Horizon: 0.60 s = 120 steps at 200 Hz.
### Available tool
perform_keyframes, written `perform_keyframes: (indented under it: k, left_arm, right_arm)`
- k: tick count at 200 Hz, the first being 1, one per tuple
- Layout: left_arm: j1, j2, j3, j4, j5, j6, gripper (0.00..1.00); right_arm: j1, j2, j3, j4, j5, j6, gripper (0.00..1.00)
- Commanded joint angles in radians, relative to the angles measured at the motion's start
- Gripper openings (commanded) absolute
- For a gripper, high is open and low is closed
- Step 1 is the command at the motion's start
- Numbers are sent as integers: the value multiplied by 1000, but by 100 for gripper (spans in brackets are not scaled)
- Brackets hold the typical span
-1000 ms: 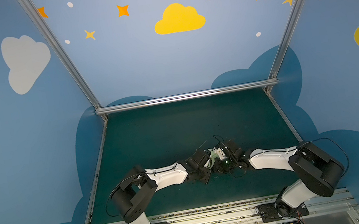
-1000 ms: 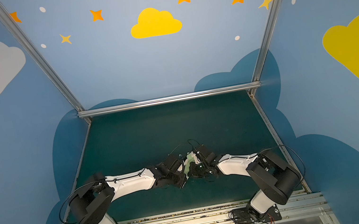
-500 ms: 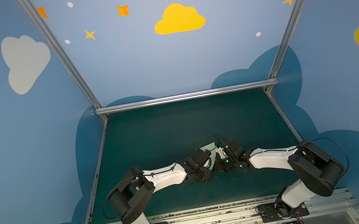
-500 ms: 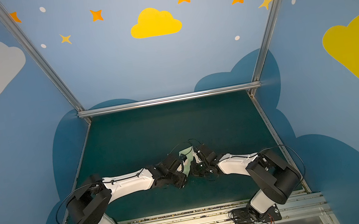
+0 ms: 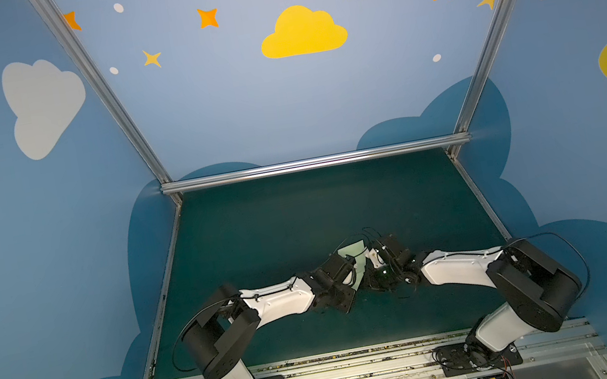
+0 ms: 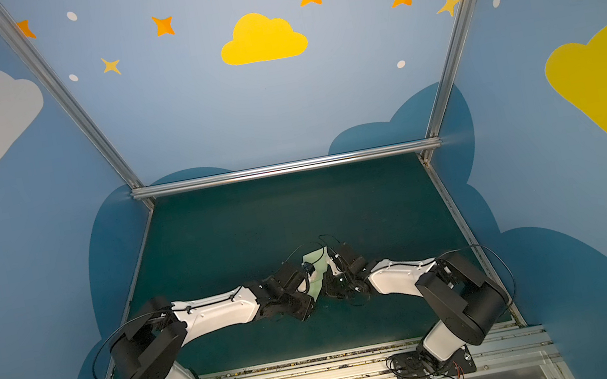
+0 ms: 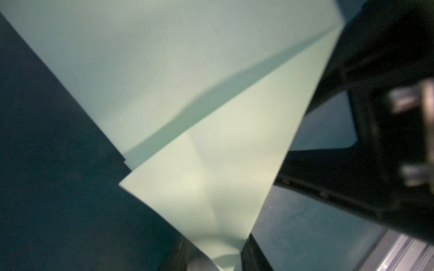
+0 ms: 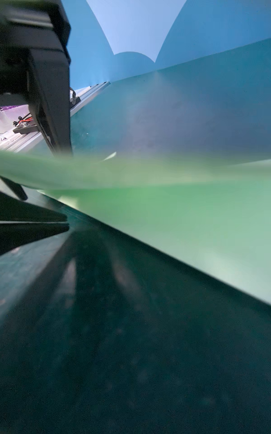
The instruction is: Fold a paper plane with a square sheet of paper (fold left side to right side)
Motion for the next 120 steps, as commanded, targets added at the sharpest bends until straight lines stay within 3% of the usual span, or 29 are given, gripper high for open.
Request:
perform_keyframes:
  k: [1, 17, 30, 64, 99, 120]
  left_arm:
    - [3, 17, 0, 3, 9, 11, 35]
    - [3, 14, 0, 5, 15, 12, 35]
    - [3, 10, 2, 5, 21, 8, 42]
    - [16, -55, -15, 35, 77, -28, 58]
    - [83, -161, -75, 110, 158, -125, 60]
    - [150, -208, -100, 157, 203, -205, 55]
  right_arm:
    - [-28, -50, 8, -53, 9, -17, 17]
    - [-58, -87, -8, -88, 19, -19, 28]
    - [-88, -122, -28, -109, 19, -15, 35]
    - [-160, -203, -75, -133, -3, -8, 42]
    - [-178, -234, -98, -132, -35, -8, 43]
    - [-179, -257, -116, -124, -35, 6, 45]
